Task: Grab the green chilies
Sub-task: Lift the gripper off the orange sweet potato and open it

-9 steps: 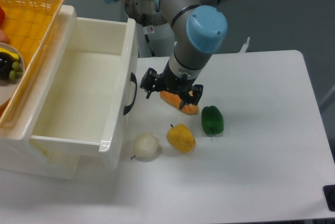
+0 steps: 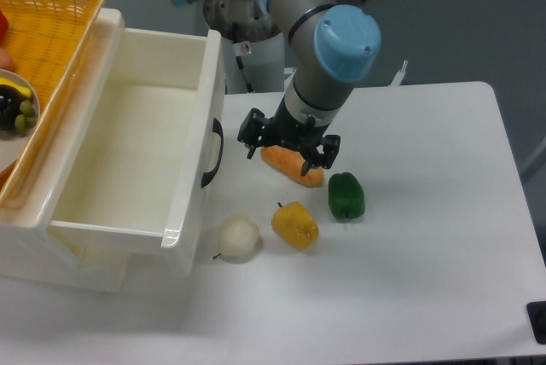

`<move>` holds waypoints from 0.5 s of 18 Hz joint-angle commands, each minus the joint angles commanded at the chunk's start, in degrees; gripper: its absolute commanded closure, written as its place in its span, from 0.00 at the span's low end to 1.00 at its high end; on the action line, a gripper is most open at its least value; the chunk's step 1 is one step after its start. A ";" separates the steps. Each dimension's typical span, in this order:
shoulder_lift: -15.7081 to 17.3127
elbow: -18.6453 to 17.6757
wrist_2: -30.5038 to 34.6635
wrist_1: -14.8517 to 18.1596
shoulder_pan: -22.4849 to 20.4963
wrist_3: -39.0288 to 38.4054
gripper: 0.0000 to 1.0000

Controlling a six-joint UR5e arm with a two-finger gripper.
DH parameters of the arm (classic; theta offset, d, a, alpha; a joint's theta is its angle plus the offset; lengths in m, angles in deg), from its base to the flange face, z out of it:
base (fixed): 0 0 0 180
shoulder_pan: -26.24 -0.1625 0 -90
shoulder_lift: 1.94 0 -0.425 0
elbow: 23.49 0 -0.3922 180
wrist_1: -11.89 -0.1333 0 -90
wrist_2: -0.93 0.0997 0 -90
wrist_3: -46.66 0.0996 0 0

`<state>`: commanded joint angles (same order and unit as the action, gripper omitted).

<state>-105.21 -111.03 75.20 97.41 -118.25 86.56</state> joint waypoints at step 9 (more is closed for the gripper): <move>0.00 -1.93 2.02 -2.63 -2.29 -0.18 0.00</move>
<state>-105.21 -112.97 77.22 94.78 -120.54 86.39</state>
